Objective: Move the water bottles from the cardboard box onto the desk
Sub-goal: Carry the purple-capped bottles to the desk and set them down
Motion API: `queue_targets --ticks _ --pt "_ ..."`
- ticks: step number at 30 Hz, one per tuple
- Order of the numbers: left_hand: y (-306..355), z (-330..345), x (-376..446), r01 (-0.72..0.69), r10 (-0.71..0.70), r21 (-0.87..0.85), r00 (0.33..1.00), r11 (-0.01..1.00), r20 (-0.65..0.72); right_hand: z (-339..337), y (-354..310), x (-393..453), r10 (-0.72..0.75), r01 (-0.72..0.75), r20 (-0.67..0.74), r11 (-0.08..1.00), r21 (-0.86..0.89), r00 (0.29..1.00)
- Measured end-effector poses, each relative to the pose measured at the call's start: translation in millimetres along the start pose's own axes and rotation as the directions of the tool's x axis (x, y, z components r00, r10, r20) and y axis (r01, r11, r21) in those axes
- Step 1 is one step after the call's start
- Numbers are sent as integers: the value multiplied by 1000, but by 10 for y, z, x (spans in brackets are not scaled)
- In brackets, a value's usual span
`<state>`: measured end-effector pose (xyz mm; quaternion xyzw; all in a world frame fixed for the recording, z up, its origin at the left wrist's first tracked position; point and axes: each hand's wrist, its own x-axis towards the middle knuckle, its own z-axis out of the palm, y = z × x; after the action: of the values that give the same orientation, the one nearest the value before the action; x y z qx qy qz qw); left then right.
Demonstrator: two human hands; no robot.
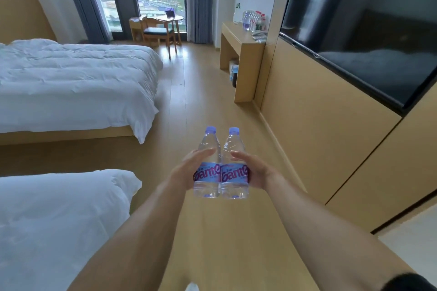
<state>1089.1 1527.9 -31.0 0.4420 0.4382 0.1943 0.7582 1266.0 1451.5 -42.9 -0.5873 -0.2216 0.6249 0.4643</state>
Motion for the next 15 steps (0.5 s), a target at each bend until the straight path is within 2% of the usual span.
queue_targets --ticks 6,11,15 --pt "705 -331 810 11 -11 2 1000 1000 3 158 -650 852 -11 11 -41 1000 -3 999" --pt "1082 -544 1426 24 -24 -14 998 1000 58 141 -1036 1456 -32 32 -10 1000 -2 999" --pt "1319 -624 1917 21 -21 -3 999 1000 40 24 -1291 1968 -43 43 10 999 9 999"
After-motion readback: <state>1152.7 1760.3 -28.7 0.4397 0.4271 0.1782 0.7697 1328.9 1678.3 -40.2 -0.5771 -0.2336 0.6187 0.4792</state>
